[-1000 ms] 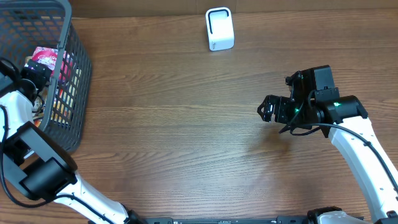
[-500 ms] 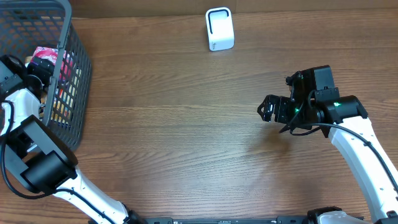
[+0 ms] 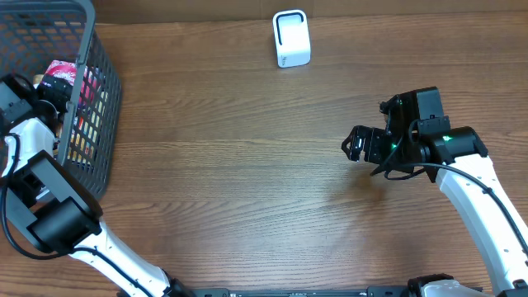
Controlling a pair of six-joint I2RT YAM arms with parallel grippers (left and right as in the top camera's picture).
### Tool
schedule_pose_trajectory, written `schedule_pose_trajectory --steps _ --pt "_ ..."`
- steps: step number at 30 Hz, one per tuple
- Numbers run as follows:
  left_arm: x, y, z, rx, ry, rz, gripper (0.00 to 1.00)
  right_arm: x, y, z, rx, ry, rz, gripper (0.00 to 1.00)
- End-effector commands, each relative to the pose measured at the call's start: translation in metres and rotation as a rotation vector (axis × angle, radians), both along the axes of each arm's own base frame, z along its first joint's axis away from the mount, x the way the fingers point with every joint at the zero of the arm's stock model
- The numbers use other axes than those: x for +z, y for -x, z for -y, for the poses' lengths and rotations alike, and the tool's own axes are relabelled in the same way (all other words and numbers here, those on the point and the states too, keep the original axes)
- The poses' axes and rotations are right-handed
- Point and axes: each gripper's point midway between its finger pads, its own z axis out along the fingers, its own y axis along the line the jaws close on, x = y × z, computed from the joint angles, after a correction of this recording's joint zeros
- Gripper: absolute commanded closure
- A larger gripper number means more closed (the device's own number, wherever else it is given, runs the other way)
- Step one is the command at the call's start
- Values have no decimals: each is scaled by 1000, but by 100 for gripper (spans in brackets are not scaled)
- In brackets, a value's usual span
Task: Scan the item barcode
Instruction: 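Grasp the purple-red pad pack in the basket with the left gripper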
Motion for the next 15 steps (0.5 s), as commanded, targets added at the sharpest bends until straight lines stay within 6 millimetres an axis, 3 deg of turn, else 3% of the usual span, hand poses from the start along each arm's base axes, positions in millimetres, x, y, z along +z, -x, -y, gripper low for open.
schedule_pose_trajectory --steps 1,5,7,11,13,15 --pt "-25 -3 1 0 9 -27 0 9 -3 -2 -6 -11 22 0" --pt "-38 -6 -1 9 23 -23 2 8 -2 -2 -9 -11 14 0" --pt "-43 -7 0 5 31 -23 17 8 -2 -2 -10 -11 13 0" --pt "-39 -12 2 -17 36 7 67 7 0 -2 -20 -13 1 0" --pt "-34 -16 5 -37 55 34 78 7 0 -2 -30 -17 -3 0" --pt "-30 -17 5 -40 66 46 83 7 0 -2 -33 -17 -5 0"
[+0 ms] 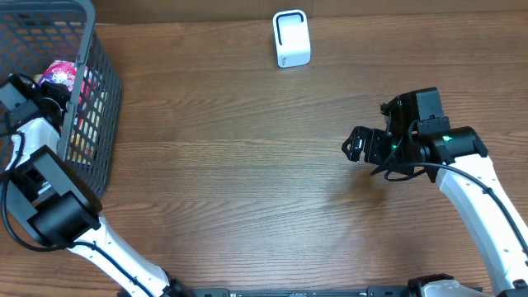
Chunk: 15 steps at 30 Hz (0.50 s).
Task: Scan the item barcode
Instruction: 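Grasp the purple-red pad pack in the basket with the left gripper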
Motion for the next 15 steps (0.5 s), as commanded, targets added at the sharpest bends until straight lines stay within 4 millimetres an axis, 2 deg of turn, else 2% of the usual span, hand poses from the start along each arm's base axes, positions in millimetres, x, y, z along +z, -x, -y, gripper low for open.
schedule_pose_trajectory --steps 1,2,5,9,11,15 --pt "-22 1 4 -22 50 -22 89 9 -4 -2 -11 -12 21 0" --pt "-20 0 4 -28 56 -14 96 9 -3 -2 -11 -11 20 0" --pt "-10 -4 10 -75 107 34 96 8 -3 -2 -11 -11 18 0" --pt "13 -13 19 -155 178 123 96 8 -3 -2 -11 -11 18 0" --pt "47 -17 28 -215 250 210 96 8 -2 -2 -11 -10 16 0" --pt "89 -14 38 -254 268 254 96 9 -4 -2 -11 -11 23 0"
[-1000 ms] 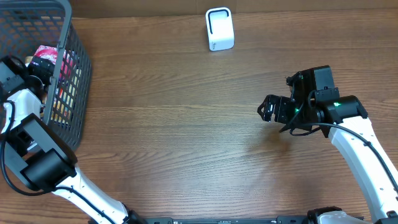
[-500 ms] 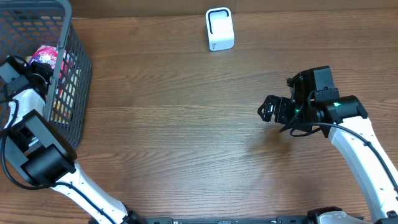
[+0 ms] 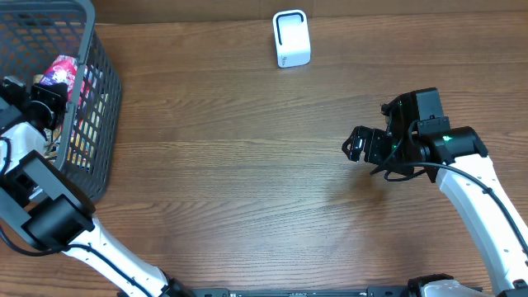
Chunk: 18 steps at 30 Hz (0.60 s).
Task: Scan the item barcode
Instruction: 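Grasp the purple-red pad pack in the basket with the left gripper, then lift the purple-red pack out and set it on the table center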
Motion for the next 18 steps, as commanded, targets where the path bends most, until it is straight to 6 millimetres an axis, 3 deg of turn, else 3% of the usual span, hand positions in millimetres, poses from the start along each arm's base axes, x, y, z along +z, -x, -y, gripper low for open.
schedule_pose_trajectory --steps 1,7,9,11,14,18 --pt "80 -9 22 -102 26 145 96 9 -5 -2 2 -8 34 0" --pt "180 16 44 -109 -58 233 96 10 -5 -2 6 -6 37 0" --pt "240 37 61 -112 -129 300 96 10 -6 -2 8 -6 42 0" --pt "271 49 70 -113 -174 345 96 10 -6 -2 14 -4 44 0" --pt "312 69 89 -120 -224 401 96 10 -6 -2 26 0 49 0" --pt "341 90 121 -162 -271 422 96 10 -7 -3 25 -2 52 0"
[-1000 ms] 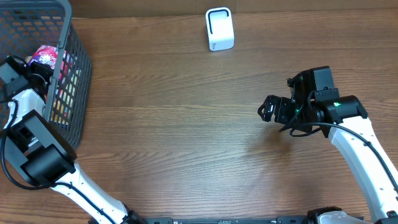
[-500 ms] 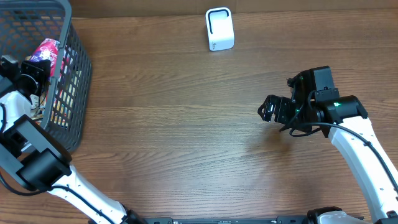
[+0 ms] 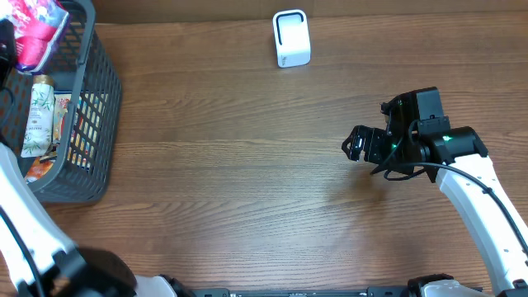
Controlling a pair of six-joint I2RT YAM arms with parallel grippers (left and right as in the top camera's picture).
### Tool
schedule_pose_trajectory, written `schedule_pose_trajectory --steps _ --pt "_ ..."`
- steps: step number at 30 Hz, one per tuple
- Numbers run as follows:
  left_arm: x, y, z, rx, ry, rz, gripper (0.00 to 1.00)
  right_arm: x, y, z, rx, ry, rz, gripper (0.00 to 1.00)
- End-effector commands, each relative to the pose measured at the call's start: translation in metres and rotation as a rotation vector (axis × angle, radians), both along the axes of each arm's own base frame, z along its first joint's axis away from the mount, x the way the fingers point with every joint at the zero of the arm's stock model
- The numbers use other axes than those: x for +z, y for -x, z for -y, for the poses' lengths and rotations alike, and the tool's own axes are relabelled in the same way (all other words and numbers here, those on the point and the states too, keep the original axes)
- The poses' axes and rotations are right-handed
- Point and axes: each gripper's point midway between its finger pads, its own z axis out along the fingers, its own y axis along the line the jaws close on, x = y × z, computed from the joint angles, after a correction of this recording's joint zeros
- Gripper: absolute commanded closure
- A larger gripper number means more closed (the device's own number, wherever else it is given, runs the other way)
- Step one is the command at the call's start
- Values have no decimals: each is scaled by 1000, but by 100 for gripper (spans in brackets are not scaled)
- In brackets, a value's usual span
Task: Scan the item barcode
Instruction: 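Lift the purple-red pack out and set it on the table center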
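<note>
A pink and white packet hangs above the far rim of the dark wire basket in the top left corner. My left gripper is shut on it and is partly cut off by the frame edge. The white barcode scanner stands upright at the back middle of the table. My right gripper hovers over the table at the right, pointing left, with nothing in it. Whether its fingers are apart does not show from above.
The basket holds more goods: a white and green packet and orange packs. My left arm's white link runs along the left edge. The wooden table stretches between basket, scanner and right arm.
My left gripper has risen out of the basket with the pink packet, from beside the basket's right wall to above its far rim. The right arm has not moved.
My left gripper was down in the basket on the pink packet. It then shifted slightly toward the far side, still inside the basket. Now the packet is held above the rim, uncovering the white and green packet below. The right arm stayed still throughout.
</note>
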Motion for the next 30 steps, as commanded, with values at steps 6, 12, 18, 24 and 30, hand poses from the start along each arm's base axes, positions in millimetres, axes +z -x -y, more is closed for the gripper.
schedule_pose_trajectory --steps 6,12,18,24,30 --pt "13 17 109 -255 -133 -60 96 12 -4 -7 29 -32 39 0" --pt "-39 16 192 -504 -313 -225 96 13 -6 -9 31 -39 50 0" --pt "-92 19 262 -605 -498 -395 96 15 -11 -10 32 -43 72 0" --pt "-158 17 319 -670 -617 -446 96 15 -11 -9 31 -42 71 0" --pt "-241 30 362 -748 -576 -488 96 15 -13 -7 26 -28 79 0"
